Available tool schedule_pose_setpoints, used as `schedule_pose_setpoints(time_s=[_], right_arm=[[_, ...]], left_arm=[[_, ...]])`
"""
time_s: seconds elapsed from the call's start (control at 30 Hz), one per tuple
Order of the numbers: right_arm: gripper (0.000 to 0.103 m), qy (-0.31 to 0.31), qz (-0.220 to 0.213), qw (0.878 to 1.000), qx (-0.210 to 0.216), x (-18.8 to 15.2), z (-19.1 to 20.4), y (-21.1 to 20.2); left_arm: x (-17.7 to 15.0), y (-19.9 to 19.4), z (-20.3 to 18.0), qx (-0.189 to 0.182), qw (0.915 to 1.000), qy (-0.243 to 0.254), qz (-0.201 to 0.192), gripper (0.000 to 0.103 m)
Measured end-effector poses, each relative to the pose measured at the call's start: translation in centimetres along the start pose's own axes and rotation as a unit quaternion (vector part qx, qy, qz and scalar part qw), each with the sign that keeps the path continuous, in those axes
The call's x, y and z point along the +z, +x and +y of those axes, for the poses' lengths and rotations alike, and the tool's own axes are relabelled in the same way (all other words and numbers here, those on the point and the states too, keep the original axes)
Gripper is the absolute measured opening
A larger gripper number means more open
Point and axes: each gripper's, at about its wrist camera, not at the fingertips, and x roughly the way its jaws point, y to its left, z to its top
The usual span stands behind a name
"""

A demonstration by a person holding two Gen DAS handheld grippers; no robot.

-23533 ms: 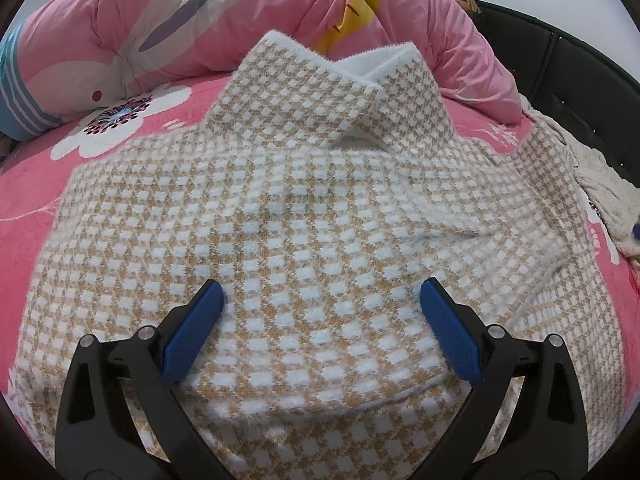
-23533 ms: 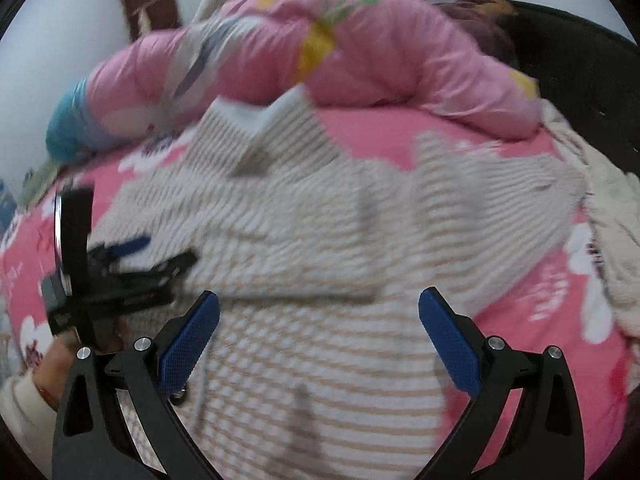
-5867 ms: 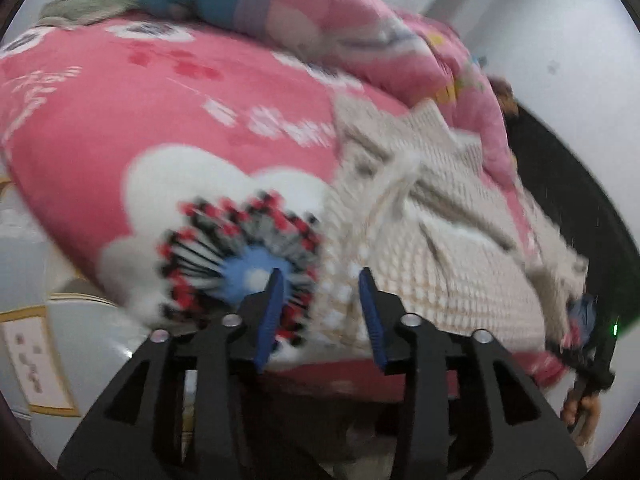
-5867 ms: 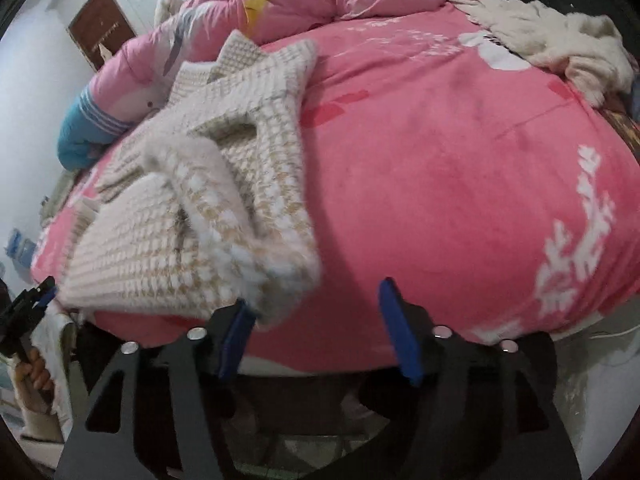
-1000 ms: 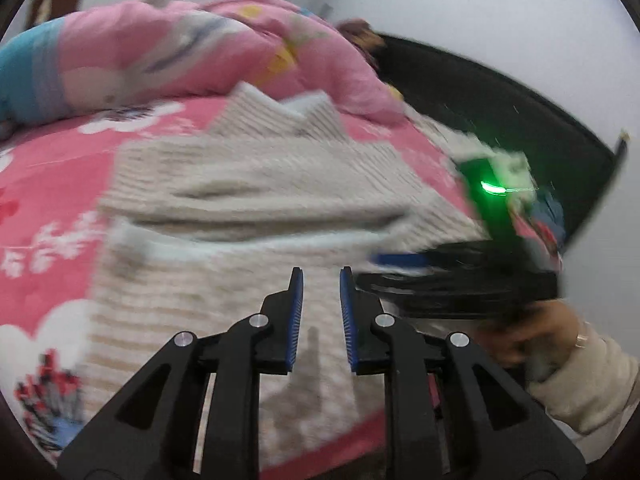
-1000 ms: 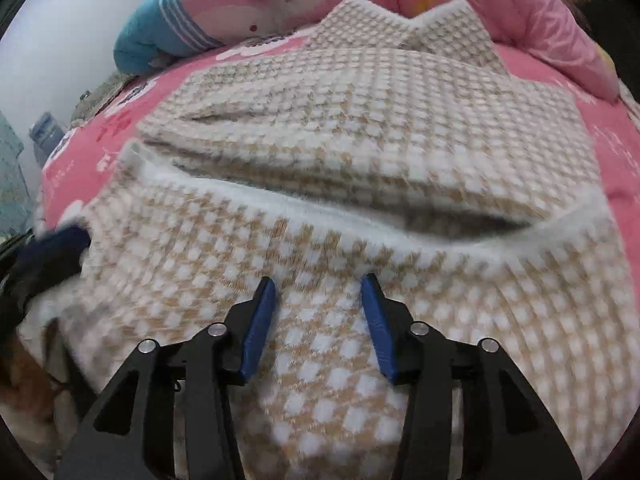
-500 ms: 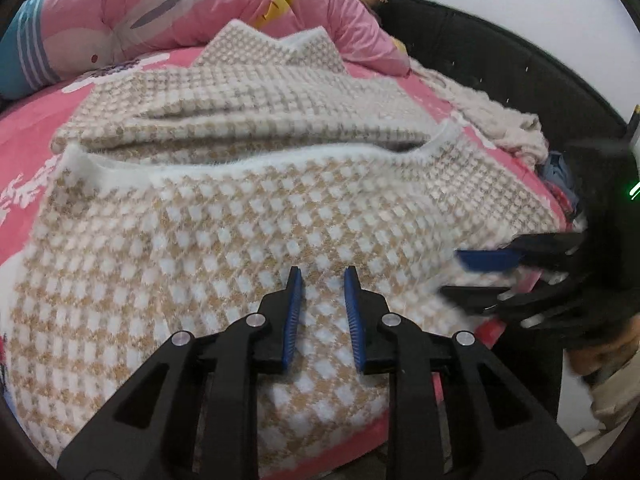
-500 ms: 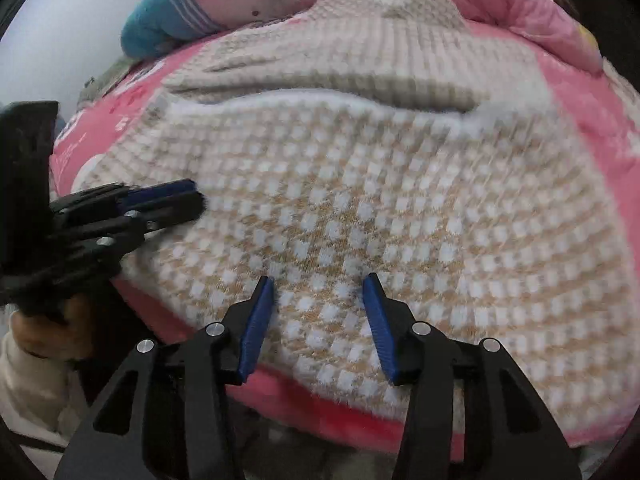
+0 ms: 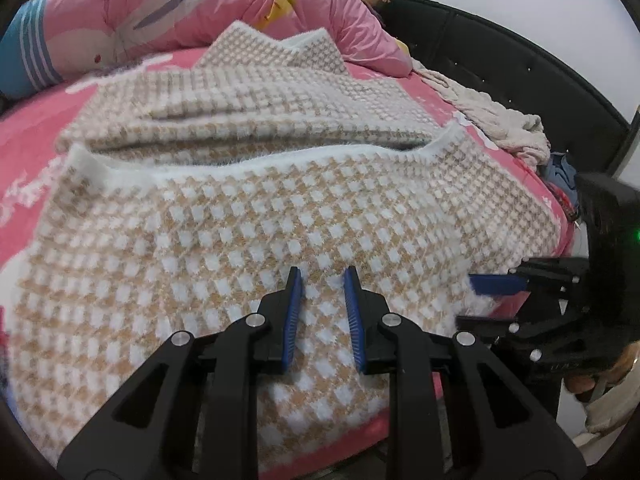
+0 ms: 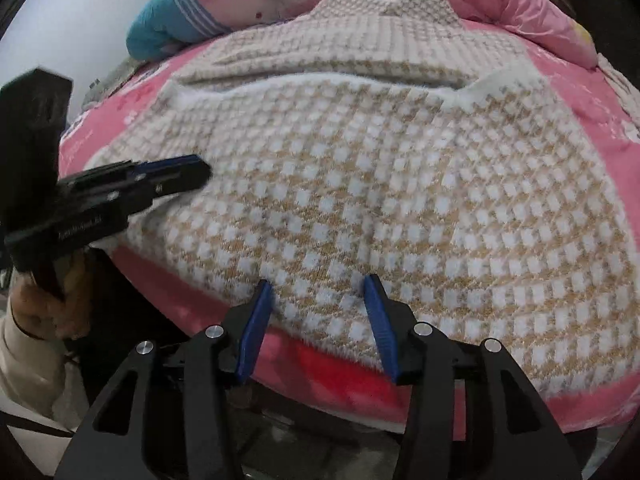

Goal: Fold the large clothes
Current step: 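Press and smooth the folded coat with both open grippers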

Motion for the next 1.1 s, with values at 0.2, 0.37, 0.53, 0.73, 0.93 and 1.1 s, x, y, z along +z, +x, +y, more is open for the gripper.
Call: schedule_pose_setpoints(time_s=[0.2,0.37,0.53,0.73,0.93,1.1], right_arm=[[0.047,0.003,-0.008,1.0,0.004,-0.6,-0.4,-0.1],[0.047,-0.001,-0.011,1.0,0.002,-0.7,0.6,-1.9],[0.062,0.029,-0.065,0.997,-0.031,-0.4,-1.9,-5.6],[0.065,0.048,-0.033,0.997,-0.056,-1.8,-4.5,-2.6],[0.071,0.073,-0.068,0.993,-0.064,-1.7,-4.8,-6.1],[0.076,0.115,-0.043,0.991,-0.051,-2.6,-7.1,-3.4]], left_arm=[[-1.1,-2.9,-2.6,0.005,0.9983,0.058,-0.012,0.053],[-2.4,-1.0,-0.5,0.001,0.9999,0.002,0.013,0.055],[-2.3,-1.3,-0.3,-0.001,1.0,0.0,0.007,0.055],[-2.4,-1.8,-0.1,-0.007,0.9998,-0.017,0.004,0.055],[-1.9,-5.9,1.9,0.054,0.9971,-0.034,-0.042,0.074],[-3.5,-4.4,7.3,0.061,0.9904,-0.122,-0.02,0.075]])
